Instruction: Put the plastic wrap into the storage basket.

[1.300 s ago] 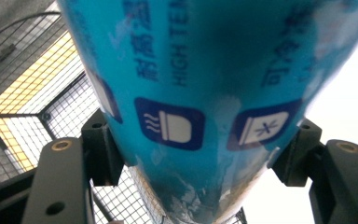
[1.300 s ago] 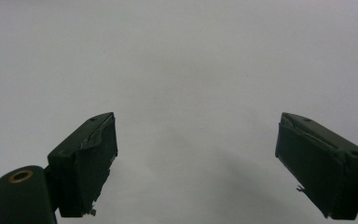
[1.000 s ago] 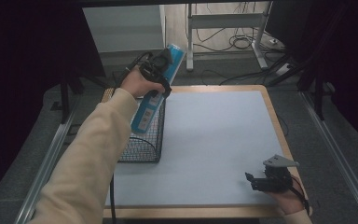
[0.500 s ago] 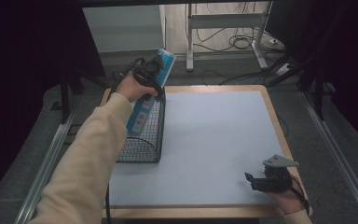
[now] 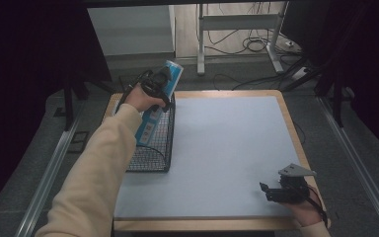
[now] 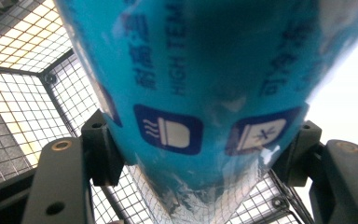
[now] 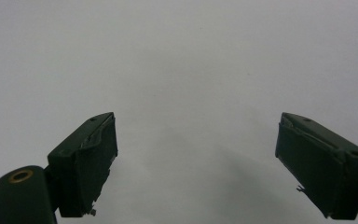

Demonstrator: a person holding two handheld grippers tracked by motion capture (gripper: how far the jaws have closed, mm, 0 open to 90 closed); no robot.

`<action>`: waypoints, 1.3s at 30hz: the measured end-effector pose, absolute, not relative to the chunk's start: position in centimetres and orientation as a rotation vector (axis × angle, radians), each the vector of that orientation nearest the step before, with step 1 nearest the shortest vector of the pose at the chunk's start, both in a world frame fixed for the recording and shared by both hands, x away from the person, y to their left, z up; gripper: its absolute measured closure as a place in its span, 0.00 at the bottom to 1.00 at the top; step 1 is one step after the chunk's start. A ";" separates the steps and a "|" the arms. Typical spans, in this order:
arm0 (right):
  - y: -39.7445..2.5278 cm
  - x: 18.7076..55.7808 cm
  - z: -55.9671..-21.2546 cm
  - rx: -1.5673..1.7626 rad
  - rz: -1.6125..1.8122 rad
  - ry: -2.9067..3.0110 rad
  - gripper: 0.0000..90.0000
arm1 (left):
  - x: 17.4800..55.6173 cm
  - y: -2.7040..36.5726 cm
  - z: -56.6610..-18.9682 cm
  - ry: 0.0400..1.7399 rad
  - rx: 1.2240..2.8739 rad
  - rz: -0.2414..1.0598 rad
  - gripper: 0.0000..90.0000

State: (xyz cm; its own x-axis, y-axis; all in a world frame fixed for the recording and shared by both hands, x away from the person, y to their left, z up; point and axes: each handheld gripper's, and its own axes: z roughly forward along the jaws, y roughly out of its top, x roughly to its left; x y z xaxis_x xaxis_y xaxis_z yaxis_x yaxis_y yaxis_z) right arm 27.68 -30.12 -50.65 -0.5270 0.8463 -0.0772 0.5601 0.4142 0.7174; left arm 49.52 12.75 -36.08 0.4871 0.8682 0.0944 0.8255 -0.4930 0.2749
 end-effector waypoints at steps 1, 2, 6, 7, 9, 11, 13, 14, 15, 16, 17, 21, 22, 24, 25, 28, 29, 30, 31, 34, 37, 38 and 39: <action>-30.1 27.7 -50.7 1.198 0.896 2.244 0.15 | 49.6 12.8 -36.3 1.467 2.541 0.327 0.35; -30.1 27.7 -50.7 1.198 0.895 2.246 0.15 | 49.7 12.9 -36.5 1.468 2.543 0.330 0.35; -30.1 27.7 -50.7 1.197 0.892 2.242 0.15 | 50.2 13.1 -37.2 1.492 2.524 0.310 0.35; -30.1 27.7 -50.7 1.201 0.891 2.242 0.15 | 50.3 13.2 -37.3 1.492 2.522 0.312 0.35; -30.1 27.7 -50.7 1.203 0.886 2.241 0.15 | 50.5 13.3 -37.6 1.498 2.514 0.315 0.35; -30.1 27.8 -50.7 1.205 0.885 2.241 0.15 | 50.7 13.4 -37.9 1.505 2.516 0.324 0.35; -30.1 27.7 -50.7 1.203 0.884 2.243 0.15 | 51.0 13.5 -38.3 1.512 2.518 0.331 0.35; -30.1 27.8 -50.7 1.203 0.882 2.243 0.15 | 51.1 13.5 -38.5 1.515 2.523 0.327 0.35; -30.1 27.8 -50.7 1.204 0.882 2.242 0.15 | 51.3 13.5 -38.7 1.524 2.519 0.328 0.35; -30.1 27.8 -50.8 1.203 0.881 2.242 0.15 | 51.4 13.6 -38.9 1.527 2.517 0.324 0.35; -30.1 27.8 -50.8 1.203 0.880 2.241 0.15 | 51.5 13.6 -39.0 1.525 2.508 0.331 0.35; -30.1 27.8 -50.8 1.204 0.881 2.239 0.15 | 52.1 13.7 -39.4 1.543 2.490 0.334 0.35; -30.1 27.8 -50.8 1.202 0.880 2.240 0.15 | 52.2 13.7 -39.5 1.548 2.489 0.334 0.35; -30.1 27.8 -50.8 1.202 0.881 2.240 0.15 | 52.5 13.7 -39.7 1.557 2.477 0.334 0.35; -30.1 27.7 -50.7 1.202 0.880 2.241 0.15 | 52.6 13.7 -39.8 1.563 2.471 0.337 0.35; -30.1 27.7 -50.7 1.200 0.882 2.239 0.15 | 53.0 13.6 -40.3 1.578 2.453 0.351 0.35; -30.1 27.7 -50.7 1.198 0.882 2.240 0.15 | 53.1 13.6 -40.4 1.576 2.460 0.347 0.35; -30.1 27.7 -50.7 1.197 0.881 2.241 0.15 | 53.2 13.5 -40.5 1.572 2.455 0.353 0.35; -30.1 27.7 -50.7 1.195 0.880 2.240 0.15 | 53.2 13.5 -40.6 1.571 2.458 0.355 0.35; -30.1 27.7 -50.7 1.195 0.883 2.238 0.15 | 53.5 13.4 -41.0 1.580 2.449 0.358 0.35; -30.0 27.7 -50.7 1.193 0.882 2.238 0.15 | 53.9 13.4 -41.4 1.593 2.438 0.363 0.35; -30.0 27.7 -50.7 1.191 0.882 2.239 0.15 | 54.0 13.4 -41.5 1.598 2.433 0.367 0.35; -30.0 27.7 -50.7 1.188 0.881 2.239 0.15 | 54.1 13.3 -41.6 1.602 2.434 0.373 0.35</action>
